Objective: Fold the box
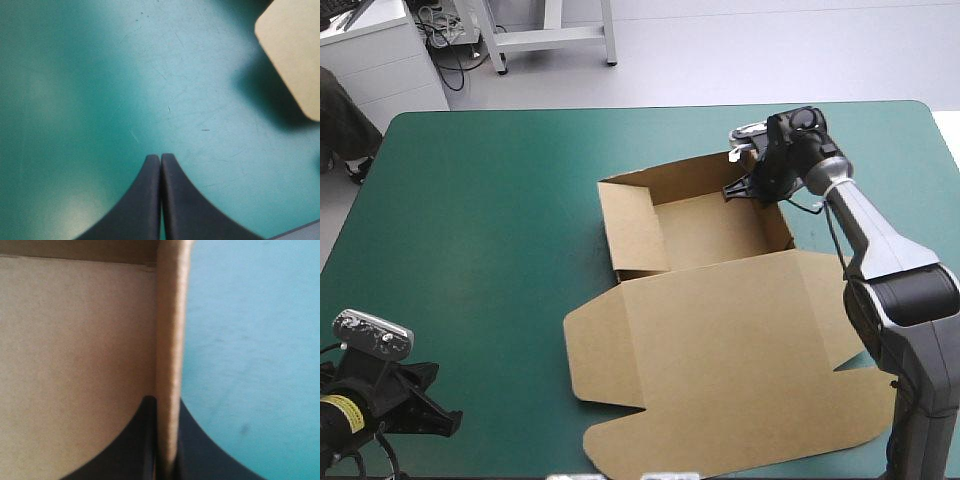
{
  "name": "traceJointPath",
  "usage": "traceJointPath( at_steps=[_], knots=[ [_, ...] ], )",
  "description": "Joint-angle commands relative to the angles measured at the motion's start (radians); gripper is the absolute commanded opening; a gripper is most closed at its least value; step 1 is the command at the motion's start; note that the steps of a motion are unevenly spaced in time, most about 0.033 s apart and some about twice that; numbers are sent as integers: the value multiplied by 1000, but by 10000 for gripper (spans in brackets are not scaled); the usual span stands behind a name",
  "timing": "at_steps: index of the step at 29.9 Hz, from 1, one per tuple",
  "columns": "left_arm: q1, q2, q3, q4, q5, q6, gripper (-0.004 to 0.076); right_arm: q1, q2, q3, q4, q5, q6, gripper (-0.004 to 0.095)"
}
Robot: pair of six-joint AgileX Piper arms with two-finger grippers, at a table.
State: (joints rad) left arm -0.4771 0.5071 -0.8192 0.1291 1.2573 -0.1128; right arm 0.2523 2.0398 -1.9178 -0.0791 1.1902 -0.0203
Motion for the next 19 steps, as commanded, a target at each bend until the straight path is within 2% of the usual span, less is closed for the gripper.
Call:
traceJointPath(
  at_steps=[1, 9, 14, 19],
  knots=[
    [-5, 9, -21, 30, 31, -10, -32, -117, -84, -71, -89, -17, -28, -23],
    [-5, 9, -21, 37, 31, -15, -32, -401, -87, -115, -81, -24, -58, -23],
    [-5, 9, -21, 37, 31, -15, -32, -577, -87, -115, 17, -59, -58, -23],
    [-5, 9, -21, 37, 17, -17, -32, -680, -85, -115, 57, -59, -58, -23]
  ],
)
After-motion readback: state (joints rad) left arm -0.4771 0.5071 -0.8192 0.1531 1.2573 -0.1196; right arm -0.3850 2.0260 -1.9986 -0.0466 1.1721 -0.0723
